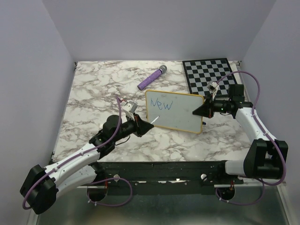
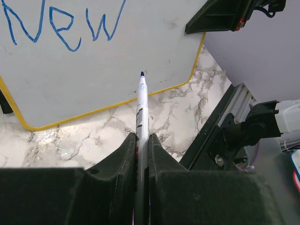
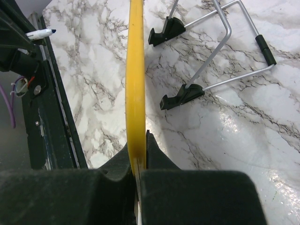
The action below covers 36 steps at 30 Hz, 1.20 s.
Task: Write a sentence on the whiteboard
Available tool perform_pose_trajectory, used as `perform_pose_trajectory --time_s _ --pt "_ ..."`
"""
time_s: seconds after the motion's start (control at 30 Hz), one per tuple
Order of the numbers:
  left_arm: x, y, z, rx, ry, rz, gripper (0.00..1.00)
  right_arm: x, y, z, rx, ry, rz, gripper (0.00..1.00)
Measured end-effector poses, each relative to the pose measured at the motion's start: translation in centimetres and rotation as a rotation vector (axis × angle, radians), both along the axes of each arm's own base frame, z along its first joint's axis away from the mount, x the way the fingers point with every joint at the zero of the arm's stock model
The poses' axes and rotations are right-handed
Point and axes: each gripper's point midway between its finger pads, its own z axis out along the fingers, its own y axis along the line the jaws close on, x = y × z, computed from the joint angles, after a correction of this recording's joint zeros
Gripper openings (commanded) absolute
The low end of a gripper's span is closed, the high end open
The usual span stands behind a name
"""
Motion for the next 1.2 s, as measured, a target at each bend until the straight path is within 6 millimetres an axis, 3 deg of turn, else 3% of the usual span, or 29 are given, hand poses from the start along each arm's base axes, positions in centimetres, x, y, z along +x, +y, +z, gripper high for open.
perform_pose_trajectory --time_s 0.7,1.2 --pt "-0.9 -1.7 -0.4 -0.003 -0.009 0.006 0.0 0.0 0.0 0.0 0.0 0.0 0.0 0.01" --pt "-1.6 -2.9 -2.1 -0.016 0.014 0.032 0.0 0.0 0.0 0.0 0.001 0.001 -0.001 0.01"
